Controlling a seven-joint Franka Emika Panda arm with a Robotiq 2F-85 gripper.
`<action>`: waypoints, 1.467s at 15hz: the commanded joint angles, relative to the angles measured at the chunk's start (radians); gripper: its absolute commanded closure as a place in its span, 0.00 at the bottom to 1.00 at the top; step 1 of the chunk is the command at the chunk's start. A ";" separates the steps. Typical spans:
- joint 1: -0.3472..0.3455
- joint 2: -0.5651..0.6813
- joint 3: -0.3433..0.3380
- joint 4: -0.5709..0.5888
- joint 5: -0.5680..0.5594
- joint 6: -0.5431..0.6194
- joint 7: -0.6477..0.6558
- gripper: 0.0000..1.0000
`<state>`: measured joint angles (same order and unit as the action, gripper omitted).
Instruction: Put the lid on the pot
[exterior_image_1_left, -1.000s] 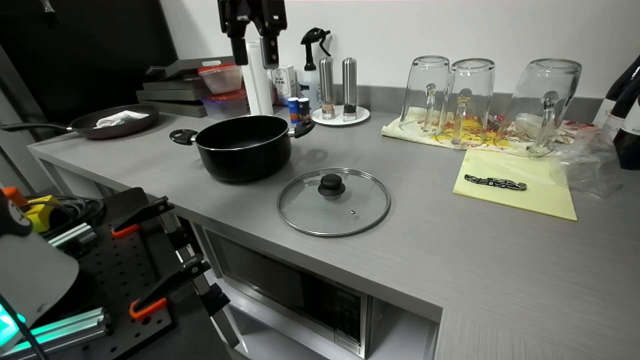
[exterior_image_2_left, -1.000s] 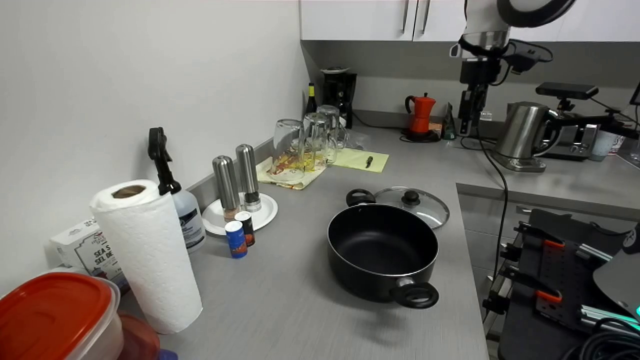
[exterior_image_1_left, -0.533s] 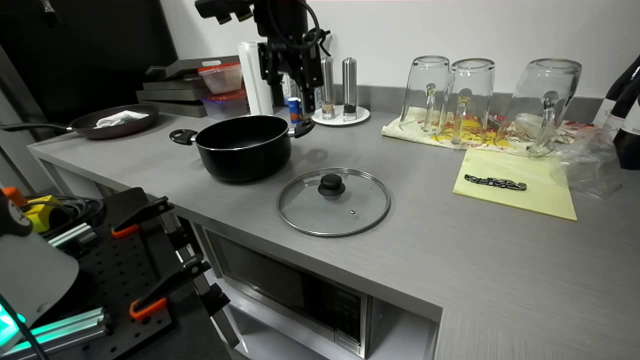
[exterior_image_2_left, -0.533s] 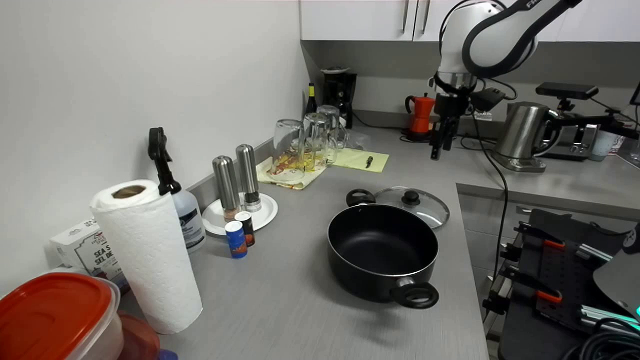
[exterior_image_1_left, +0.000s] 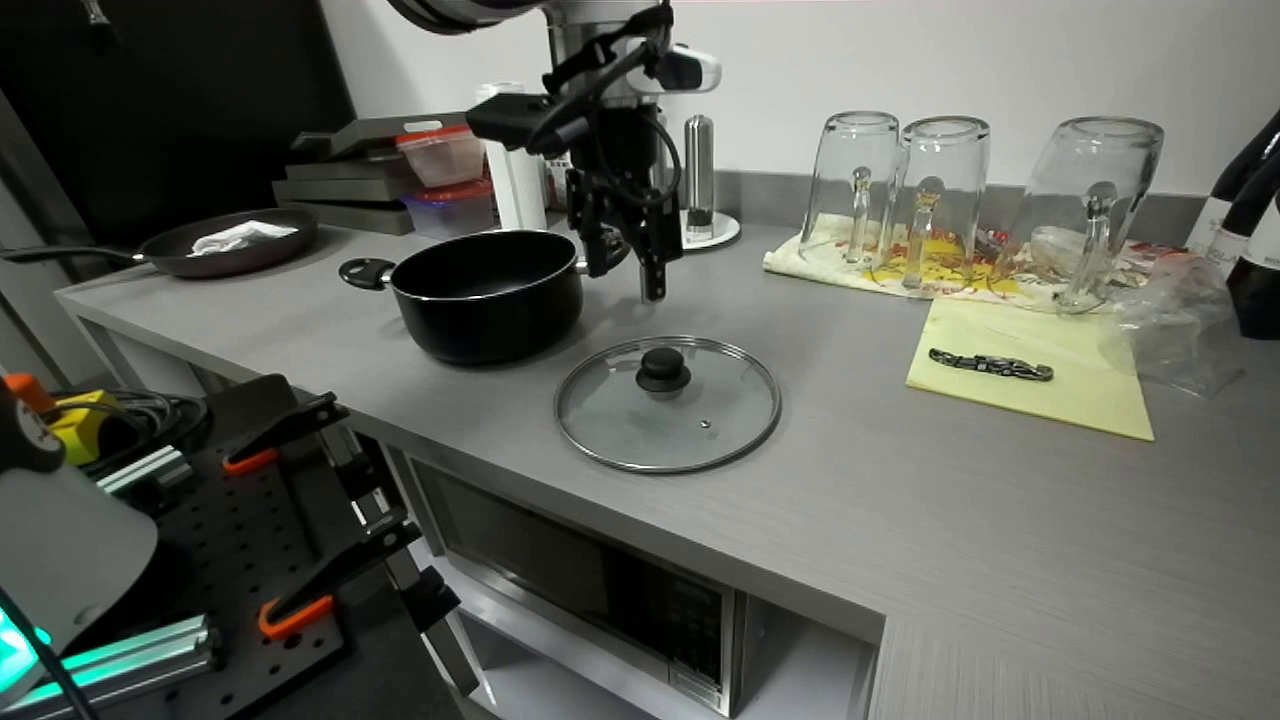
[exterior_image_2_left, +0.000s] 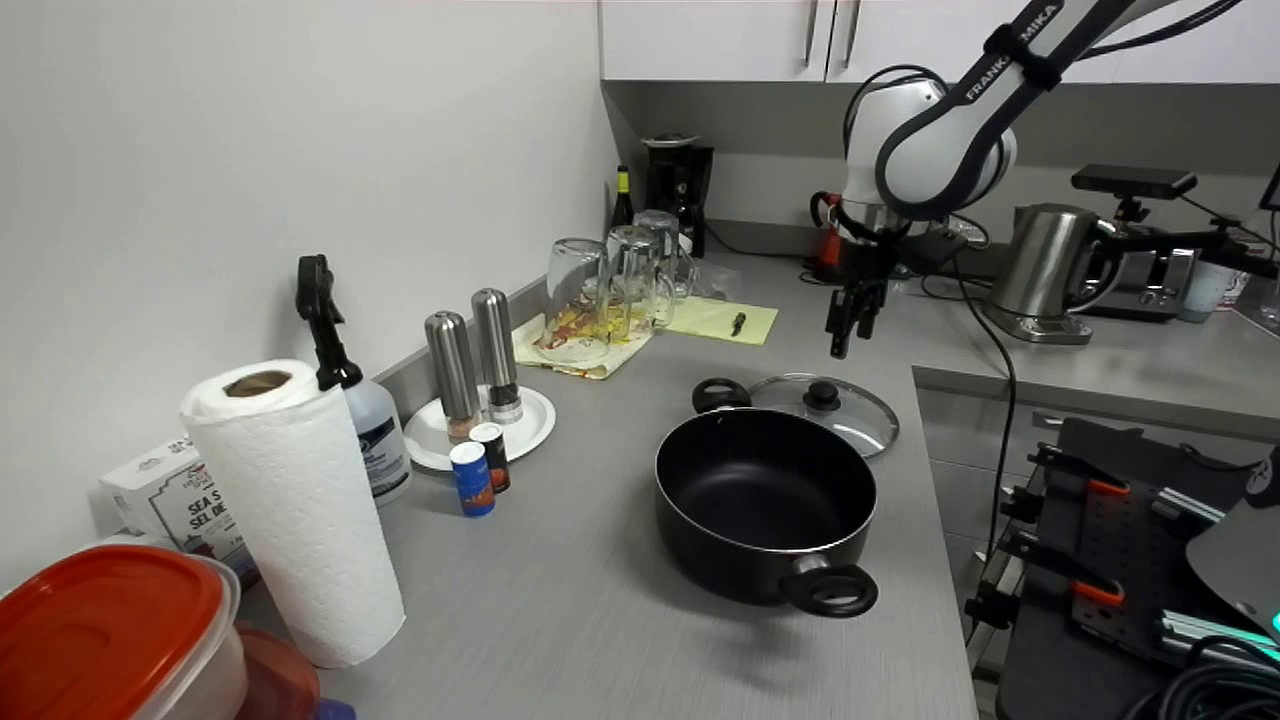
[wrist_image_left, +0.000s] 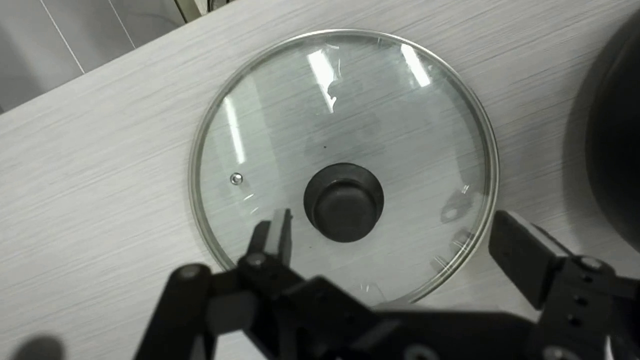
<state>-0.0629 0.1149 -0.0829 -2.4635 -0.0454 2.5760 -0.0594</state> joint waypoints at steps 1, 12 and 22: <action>-0.014 0.110 0.009 0.061 0.036 0.044 -0.024 0.00; -0.063 0.307 0.035 0.210 0.070 0.071 -0.029 0.00; -0.081 0.339 0.054 0.221 0.077 0.069 -0.032 0.00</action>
<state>-0.1282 0.4377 -0.0427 -2.2528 -0.0027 2.6278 -0.0601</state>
